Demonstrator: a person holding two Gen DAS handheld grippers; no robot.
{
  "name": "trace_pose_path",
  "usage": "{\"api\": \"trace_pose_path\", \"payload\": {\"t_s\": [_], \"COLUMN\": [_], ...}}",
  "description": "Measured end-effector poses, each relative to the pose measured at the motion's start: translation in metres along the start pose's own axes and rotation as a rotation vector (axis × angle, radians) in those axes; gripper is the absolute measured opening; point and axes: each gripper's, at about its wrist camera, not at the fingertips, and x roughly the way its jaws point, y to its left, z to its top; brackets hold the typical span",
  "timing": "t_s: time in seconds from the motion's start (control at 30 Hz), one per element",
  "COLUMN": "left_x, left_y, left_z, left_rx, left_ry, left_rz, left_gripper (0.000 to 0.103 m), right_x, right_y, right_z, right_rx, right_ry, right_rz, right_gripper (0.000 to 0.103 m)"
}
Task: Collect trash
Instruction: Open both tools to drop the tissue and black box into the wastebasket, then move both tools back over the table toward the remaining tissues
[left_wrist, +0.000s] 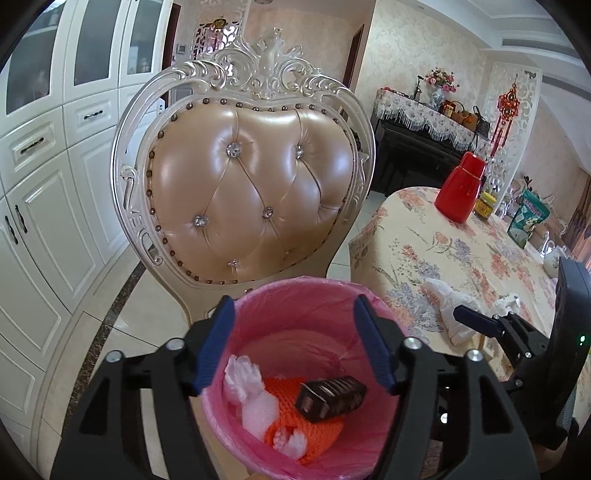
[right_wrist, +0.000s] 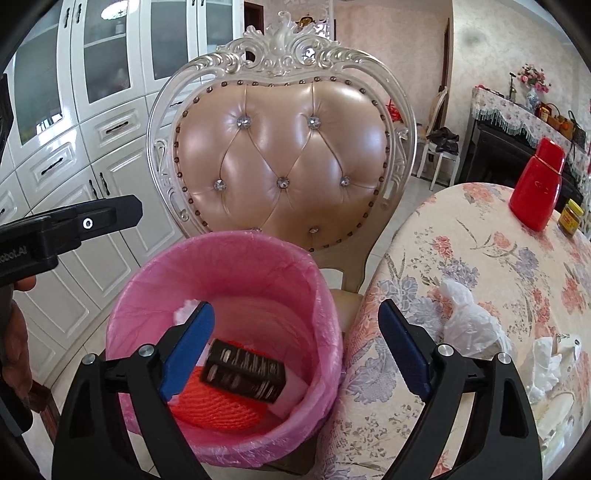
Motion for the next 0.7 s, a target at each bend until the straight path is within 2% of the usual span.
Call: {"api": "trace_pose_path", "payload": {"t_s": [0.13, 0.33, 0.7], "left_x": [-0.005, -0.008, -0.012], "left_y": [-0.006, -0.028, -0.088], "left_z": [0.002, 0.003, -0.003], "left_rx": [0.009, 0.049, 0.124], "left_ry": [-0.012, -0.017, -0.012], "left_rz": [0.007, -0.01, -0.064], "left_gripper": [0.074, 0.077, 0.077], "right_x": [-0.01, -0.031, -0.072], "right_y": [-0.008, -0.033, -0.091], "right_z": [-0.002, -0.011, -0.042], "right_rx": [0.018, 0.06, 0.143], "right_ry": [-0.024, -0.053, -0.082], "right_rz": [-0.018, -0.062, -0.14], "right_gripper": [0.085, 0.085, 0.085]}}
